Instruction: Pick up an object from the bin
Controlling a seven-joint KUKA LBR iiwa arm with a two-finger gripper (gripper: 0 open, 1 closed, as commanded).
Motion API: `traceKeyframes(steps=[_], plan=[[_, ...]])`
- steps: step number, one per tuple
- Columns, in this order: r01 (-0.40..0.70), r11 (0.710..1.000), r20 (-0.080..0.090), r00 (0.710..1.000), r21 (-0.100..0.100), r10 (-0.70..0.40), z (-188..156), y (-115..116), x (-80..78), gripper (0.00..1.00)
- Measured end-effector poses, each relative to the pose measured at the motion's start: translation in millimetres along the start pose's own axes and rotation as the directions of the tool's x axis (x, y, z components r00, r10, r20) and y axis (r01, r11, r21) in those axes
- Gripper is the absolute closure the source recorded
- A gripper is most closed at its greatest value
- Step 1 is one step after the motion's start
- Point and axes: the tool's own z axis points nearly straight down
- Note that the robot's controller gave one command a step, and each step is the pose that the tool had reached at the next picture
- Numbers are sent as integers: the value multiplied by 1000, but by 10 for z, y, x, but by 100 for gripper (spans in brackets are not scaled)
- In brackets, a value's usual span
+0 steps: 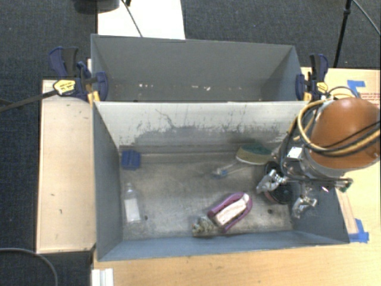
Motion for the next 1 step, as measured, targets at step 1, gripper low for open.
traceKeyframes(steps=[1], plan=[[359,933,3,933,-7,-359,320,-431,-224,0]])
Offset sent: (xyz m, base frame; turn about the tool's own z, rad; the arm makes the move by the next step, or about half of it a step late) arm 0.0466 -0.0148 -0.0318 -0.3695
